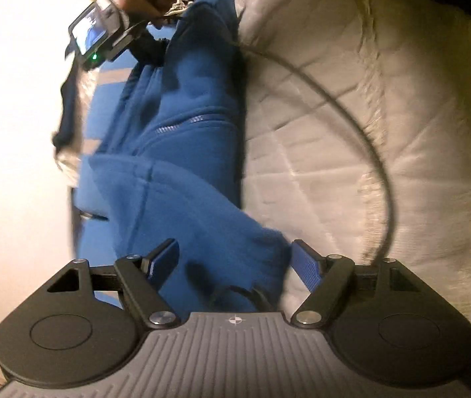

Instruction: Fold clothes

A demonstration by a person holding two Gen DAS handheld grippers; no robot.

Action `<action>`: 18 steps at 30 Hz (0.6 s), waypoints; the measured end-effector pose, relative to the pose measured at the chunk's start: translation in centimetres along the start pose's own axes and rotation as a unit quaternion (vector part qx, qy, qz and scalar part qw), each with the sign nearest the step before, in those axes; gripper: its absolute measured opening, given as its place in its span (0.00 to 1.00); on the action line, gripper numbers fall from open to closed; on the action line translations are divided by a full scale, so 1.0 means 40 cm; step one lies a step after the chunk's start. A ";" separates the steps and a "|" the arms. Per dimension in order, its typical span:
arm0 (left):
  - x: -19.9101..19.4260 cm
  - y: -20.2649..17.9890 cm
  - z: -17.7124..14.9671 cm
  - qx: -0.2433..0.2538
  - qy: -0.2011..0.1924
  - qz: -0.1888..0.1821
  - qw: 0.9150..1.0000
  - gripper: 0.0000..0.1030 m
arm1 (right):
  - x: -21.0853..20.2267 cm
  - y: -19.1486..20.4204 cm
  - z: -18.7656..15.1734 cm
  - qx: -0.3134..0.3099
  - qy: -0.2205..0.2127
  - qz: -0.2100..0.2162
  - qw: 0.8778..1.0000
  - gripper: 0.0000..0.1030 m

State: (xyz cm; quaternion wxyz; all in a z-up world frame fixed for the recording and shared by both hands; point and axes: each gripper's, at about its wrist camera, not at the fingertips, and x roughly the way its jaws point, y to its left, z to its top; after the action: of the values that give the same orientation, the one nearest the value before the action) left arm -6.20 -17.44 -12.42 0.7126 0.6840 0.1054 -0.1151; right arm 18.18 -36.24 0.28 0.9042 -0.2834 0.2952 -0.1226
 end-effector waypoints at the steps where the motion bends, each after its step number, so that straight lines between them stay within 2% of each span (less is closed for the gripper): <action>1: 0.007 0.006 0.003 -0.006 0.006 0.001 1.000 0.69 | -0.002 0.000 0.001 -0.001 -0.002 -0.001 1.000 0.12; 3: 0.021 0.020 0.007 -0.018 0.017 0.010 1.000 0.48 | -0.009 -0.003 0.002 -0.002 -0.005 -0.002 1.000 0.12; 4: 0.025 0.028 0.003 -0.022 0.024 0.027 0.999 0.25 | -0.013 -0.006 0.002 -0.002 -0.006 -0.002 1.000 0.12; 5: 0.023 0.045 -0.004 -0.034 0.026 0.036 0.998 0.21 | -0.019 -0.010 0.002 -0.003 -0.008 -0.001 1.000 0.12; 8: -0.028 0.130 -0.049 -0.095 0.016 0.039 0.995 0.14 | -0.050 -0.032 -0.003 -0.019 -0.021 -0.002 1.000 0.12; 12: -0.129 0.272 -0.167 -0.152 -0.009 0.062 0.986 0.10 | -0.130 -0.093 -0.025 -0.035 -0.047 0.006 0.998 0.11; 15: -0.198 0.377 -0.279 -0.207 -0.007 0.046 0.977 0.09 | -0.220 -0.145 -0.053 -0.040 -0.073 0.017 0.996 0.11; 18: -0.245 0.445 -0.382 -0.254 -0.002 0.011 0.967 0.09 | -0.327 -0.191 -0.094 -0.042 -0.098 0.031 0.994 0.10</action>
State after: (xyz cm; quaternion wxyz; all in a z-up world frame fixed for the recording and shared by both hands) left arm -9.93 -1.31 6.88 0.8642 0.4816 0.1225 -0.0785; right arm 5.09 -38.98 8.34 0.9194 -0.3224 0.2187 -0.0538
